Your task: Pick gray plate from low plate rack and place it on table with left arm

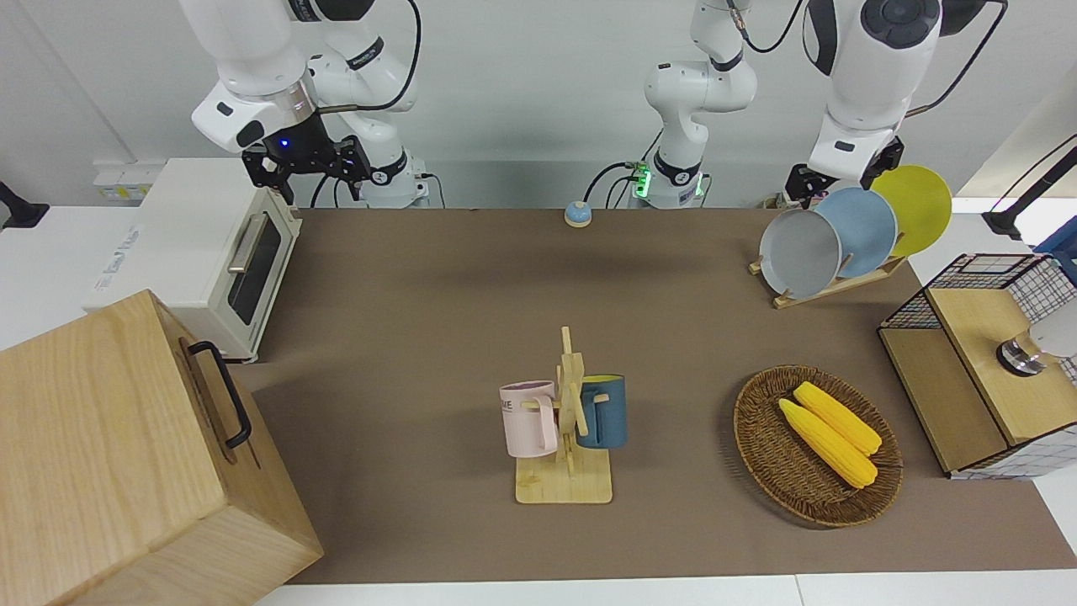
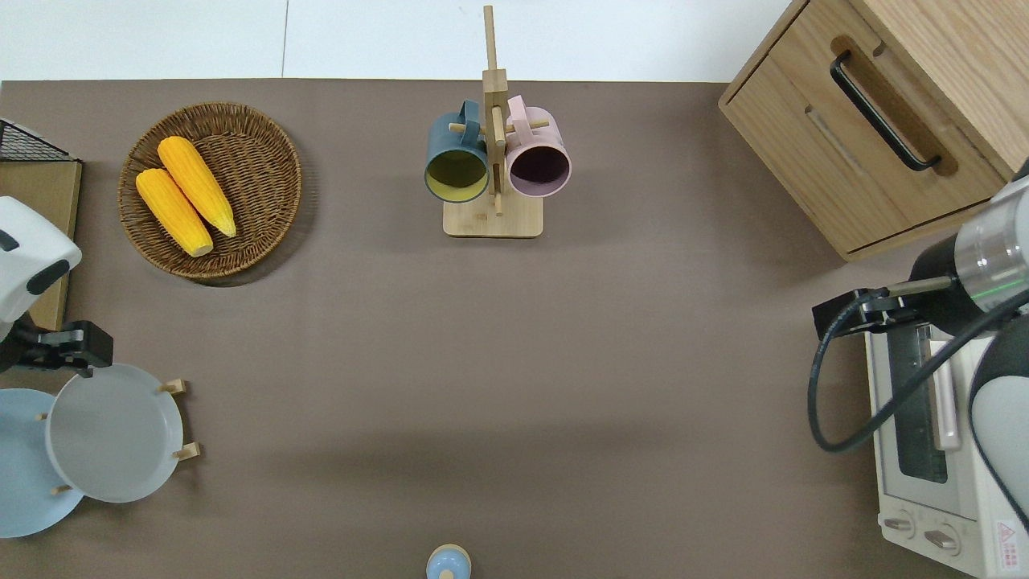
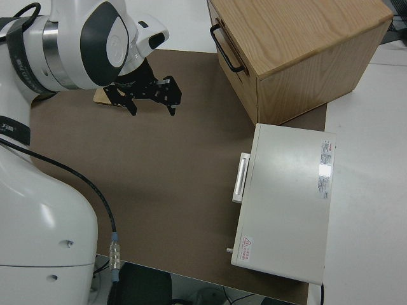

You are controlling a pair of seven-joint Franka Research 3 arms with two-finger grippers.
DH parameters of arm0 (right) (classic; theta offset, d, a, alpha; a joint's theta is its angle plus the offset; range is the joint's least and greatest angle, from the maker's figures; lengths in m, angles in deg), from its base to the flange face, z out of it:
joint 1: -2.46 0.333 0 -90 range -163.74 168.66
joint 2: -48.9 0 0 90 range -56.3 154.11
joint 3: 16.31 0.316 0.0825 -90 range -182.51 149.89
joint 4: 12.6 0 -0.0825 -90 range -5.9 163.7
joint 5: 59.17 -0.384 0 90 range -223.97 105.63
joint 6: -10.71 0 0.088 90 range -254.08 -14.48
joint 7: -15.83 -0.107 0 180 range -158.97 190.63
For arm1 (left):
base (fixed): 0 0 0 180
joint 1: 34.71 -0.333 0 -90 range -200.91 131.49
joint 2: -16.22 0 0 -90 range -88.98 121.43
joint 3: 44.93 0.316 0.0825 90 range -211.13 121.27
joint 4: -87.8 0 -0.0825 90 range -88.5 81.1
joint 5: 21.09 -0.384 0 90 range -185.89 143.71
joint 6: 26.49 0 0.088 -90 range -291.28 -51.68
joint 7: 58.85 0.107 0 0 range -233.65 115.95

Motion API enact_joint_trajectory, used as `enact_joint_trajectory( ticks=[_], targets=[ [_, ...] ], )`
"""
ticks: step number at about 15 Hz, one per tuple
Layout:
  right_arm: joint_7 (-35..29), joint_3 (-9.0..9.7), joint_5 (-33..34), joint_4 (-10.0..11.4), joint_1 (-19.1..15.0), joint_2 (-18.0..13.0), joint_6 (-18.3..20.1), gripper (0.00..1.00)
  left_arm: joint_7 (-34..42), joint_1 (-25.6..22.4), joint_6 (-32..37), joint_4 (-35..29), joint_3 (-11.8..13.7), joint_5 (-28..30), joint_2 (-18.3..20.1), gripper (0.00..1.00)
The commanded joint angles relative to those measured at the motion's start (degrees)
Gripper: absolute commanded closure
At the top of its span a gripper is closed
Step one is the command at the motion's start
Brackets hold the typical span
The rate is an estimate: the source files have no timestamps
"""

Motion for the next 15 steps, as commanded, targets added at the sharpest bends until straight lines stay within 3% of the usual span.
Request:
enact_joint_trajectory(
  ticks=[1, 7, 15],
  targets=[
    [-0.68, 1.21, 0.28, -0.41, -1.32, -0.12, 0.62, 0.017, 0.04, -0.05, -2.8, -6.5, 1.63, -5.73, 1.96, 0.01],
    [-0.68, 1.21, 0.28, -0.41, -1.32, -0.12, 0.62, 0.017, 0.22, 0.48, -16.25, -21.35, 8.76, -6.0, 8.11, 0.01],
    [-0.68, 1.21, 0.28, -0.33, -1.32, -0.12, 0.62, 0.017, 0.31, 0.56, -26.28, -32.69, 14.73, -3.1, 8.65, 0.01]
  ],
)
